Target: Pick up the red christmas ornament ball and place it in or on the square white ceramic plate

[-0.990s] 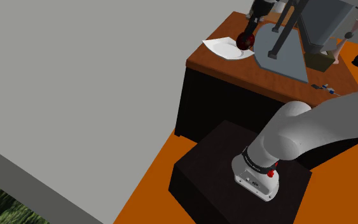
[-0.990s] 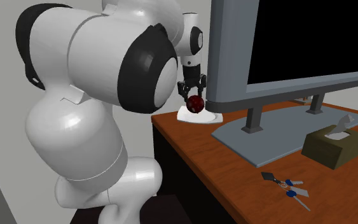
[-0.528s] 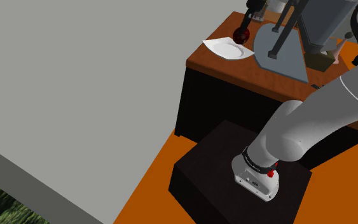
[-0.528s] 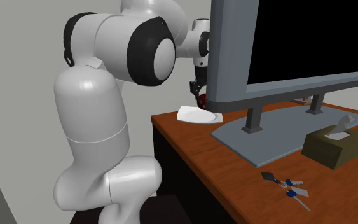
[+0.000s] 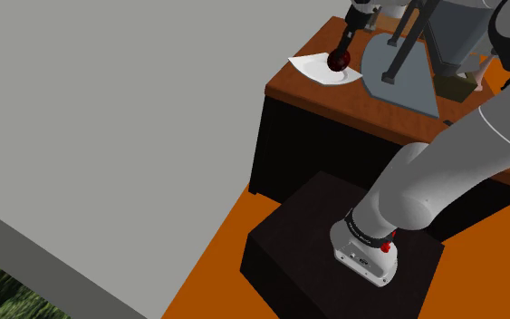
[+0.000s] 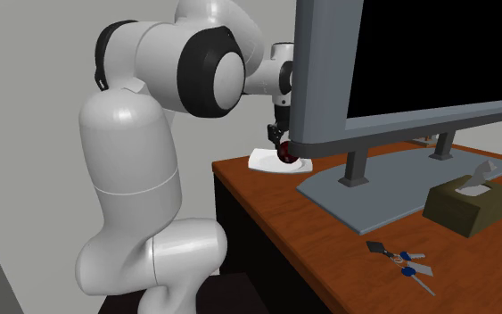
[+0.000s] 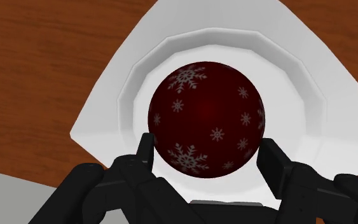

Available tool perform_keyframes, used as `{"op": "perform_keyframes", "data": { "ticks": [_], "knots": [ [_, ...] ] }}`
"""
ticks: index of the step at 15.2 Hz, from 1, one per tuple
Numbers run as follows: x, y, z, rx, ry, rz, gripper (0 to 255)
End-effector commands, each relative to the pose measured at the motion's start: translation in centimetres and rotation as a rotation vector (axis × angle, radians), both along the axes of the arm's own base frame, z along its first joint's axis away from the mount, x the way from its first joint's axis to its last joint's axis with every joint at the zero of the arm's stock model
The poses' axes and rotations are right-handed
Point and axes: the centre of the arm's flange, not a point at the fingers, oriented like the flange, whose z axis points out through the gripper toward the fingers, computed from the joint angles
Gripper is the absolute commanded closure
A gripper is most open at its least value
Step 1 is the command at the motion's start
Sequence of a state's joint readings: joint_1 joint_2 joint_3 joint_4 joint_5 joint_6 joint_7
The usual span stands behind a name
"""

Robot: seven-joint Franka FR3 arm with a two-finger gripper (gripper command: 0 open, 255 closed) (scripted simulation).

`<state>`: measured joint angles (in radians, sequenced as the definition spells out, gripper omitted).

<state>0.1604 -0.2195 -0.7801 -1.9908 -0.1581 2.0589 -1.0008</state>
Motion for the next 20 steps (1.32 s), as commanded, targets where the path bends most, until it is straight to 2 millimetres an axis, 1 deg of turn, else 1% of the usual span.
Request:
{"op": "perform_keyframes", "data": {
  "ticks": [1,3,11,12,17,20],
  "knots": [
    [0.0,0.0,-1.1,0.000,-0.001,0.000,255],
    [0.0,0.0,-2.2,0.000,-0.001,0.000,255],
    [0.0,0.0,-2.2,0.000,-0.001,0.000,255],
    [0.0,0.1,-2.1,0.000,-0.001,0.000,0],
    [0.0,0.0,-2.2,0.000,-0.001,0.000,0],
    [-0.7,0.5,1.6,0.000,-0.001,0.000,0]
  ]
}}
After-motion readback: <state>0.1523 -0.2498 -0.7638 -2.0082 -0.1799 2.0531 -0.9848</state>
